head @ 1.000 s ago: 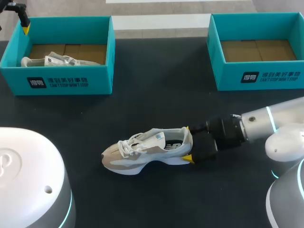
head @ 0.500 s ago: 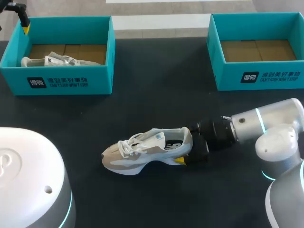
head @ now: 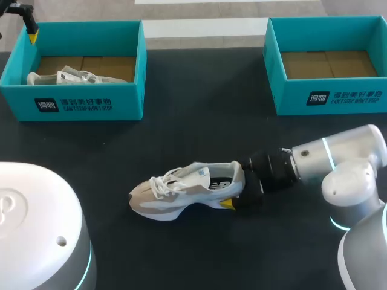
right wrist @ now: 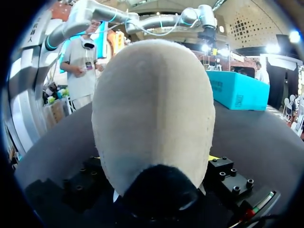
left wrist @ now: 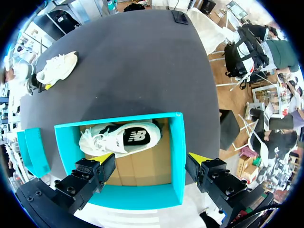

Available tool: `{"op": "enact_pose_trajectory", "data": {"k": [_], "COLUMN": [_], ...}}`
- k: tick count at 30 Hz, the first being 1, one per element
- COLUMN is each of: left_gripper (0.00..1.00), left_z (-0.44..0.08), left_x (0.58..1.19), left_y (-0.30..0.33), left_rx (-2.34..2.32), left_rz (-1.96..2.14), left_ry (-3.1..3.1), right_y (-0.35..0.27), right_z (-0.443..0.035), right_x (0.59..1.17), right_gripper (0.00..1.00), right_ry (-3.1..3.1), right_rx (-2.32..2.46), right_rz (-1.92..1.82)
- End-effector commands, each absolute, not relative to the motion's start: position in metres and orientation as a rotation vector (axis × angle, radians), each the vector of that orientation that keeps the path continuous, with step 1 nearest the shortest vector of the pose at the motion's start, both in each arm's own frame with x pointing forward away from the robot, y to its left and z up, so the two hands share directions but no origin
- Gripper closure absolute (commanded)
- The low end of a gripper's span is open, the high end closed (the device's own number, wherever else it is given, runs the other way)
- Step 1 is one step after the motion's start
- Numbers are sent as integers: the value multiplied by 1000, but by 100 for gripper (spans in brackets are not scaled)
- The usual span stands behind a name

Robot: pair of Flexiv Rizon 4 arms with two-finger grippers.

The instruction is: Take the shoe out of the shoebox, open the shoe tongue, remove and reinsert the insole, then place the shoe into the shoebox

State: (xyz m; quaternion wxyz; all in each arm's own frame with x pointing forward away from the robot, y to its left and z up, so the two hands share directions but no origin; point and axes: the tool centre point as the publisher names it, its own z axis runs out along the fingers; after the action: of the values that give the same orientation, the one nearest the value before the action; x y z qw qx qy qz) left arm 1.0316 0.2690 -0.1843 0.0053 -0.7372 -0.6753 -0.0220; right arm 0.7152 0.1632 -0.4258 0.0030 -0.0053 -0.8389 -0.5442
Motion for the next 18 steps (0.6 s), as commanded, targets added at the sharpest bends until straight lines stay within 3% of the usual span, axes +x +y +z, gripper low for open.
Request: {"op": "enact_pose_trajectory", "data": {"k": [1, 18], "left_gripper": [0, 0], "left_z": [-184, -184], "left_x": [1031, 1031], "left_y": [269, 269], "left_rx": [-2308, -2308], "left_rz": [-71, -71], "left_ry": [-2113, -2113], "right_y": [159, 146], "right_z": [-421, -434], "right_x": [711, 713], "right_gripper": [100, 100], "right_ry": [-2667, -2656], "right_rx": [-58, -102], "right_rz": [-1716, -1710]}}
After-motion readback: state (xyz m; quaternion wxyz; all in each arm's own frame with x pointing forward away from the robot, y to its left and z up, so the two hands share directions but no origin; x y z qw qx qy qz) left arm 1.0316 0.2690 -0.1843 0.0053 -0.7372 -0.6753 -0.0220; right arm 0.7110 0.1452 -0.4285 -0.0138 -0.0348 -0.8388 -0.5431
